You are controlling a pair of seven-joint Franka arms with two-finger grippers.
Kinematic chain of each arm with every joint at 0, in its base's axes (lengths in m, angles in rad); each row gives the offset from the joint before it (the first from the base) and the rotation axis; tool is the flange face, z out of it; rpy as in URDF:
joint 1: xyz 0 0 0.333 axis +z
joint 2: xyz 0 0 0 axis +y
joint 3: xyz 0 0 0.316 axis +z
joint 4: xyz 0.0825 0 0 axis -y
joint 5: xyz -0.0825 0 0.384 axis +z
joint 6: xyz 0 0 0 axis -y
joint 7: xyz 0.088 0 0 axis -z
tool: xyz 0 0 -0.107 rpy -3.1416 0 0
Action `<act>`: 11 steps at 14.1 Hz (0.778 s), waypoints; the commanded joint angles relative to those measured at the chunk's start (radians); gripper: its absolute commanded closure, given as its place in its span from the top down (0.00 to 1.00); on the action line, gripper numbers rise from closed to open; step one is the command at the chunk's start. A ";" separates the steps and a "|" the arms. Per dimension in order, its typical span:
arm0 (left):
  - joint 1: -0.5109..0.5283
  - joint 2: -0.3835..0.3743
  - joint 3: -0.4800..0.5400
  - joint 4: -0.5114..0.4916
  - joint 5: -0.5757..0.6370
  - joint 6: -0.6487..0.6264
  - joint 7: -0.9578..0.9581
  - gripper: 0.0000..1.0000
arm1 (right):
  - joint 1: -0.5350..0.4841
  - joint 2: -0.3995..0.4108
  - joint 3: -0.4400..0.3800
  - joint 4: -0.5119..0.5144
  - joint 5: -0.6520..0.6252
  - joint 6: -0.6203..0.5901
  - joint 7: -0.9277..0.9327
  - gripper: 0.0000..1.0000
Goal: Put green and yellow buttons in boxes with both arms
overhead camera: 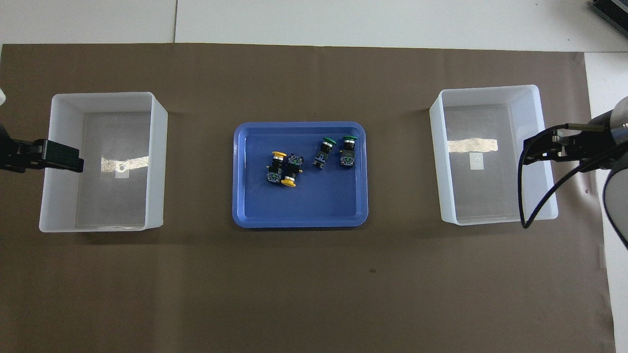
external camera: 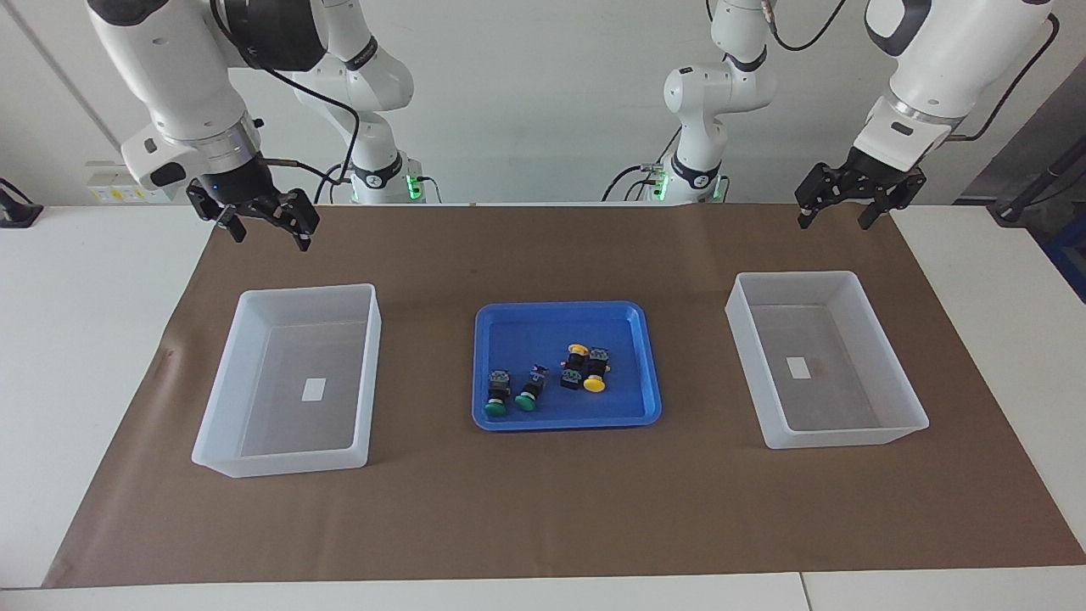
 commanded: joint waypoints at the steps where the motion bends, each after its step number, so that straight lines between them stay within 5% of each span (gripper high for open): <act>1: -0.004 -0.040 0.000 -0.051 0.000 0.004 -0.008 1.00 | -0.010 -0.006 0.006 -0.001 0.028 -0.001 -0.028 1.00; 9: -0.015 -0.049 -0.004 -0.074 0.000 0.007 -0.016 1.00 | -0.010 -0.006 0.006 -0.001 0.028 -0.001 -0.026 1.00; 11: -0.019 -0.080 -0.006 -0.163 0.000 0.140 -0.022 1.00 | -0.010 -0.006 0.006 -0.003 0.028 -0.001 -0.028 1.00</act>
